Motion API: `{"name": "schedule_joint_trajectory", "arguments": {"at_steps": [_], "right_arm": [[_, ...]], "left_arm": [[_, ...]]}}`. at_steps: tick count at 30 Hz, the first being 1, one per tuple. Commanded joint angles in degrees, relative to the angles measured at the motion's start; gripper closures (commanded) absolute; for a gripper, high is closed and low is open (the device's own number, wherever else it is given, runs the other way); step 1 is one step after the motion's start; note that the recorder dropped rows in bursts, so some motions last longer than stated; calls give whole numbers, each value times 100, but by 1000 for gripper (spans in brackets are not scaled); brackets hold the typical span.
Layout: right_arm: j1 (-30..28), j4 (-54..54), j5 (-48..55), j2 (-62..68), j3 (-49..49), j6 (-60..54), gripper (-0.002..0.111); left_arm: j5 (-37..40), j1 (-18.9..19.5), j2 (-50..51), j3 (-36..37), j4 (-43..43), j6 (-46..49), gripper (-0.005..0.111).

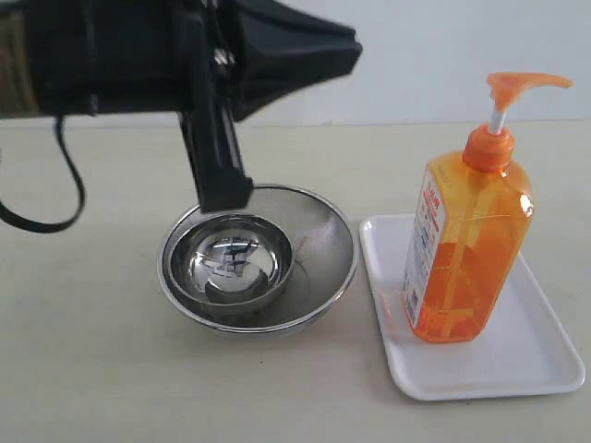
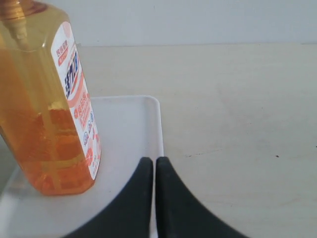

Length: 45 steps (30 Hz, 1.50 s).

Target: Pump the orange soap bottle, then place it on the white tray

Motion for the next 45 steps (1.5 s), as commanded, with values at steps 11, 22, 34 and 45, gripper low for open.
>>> {"name": "schedule_joint_trajectory", "arguments": {"at_steps": [11, 22, 34, 45], "right_arm": [[-34, 26, -18, -34, -5, 0, 109], [-34, 26, -18, -34, -5, 0, 109], [-34, 26, -18, -34, -5, 0, 109], [-34, 26, -18, -34, -5, 0, 109]], "left_arm": [[2202, 1112, -3023, 1479, -13, -2442, 102], [1965, 2680, -5281, 3723, -696, -3184, 102], [1759, 3081, -7154, 5095, -765, -3184, 102], [1938, 3081, -7362, 5046, -2115, -555, 102]]}}
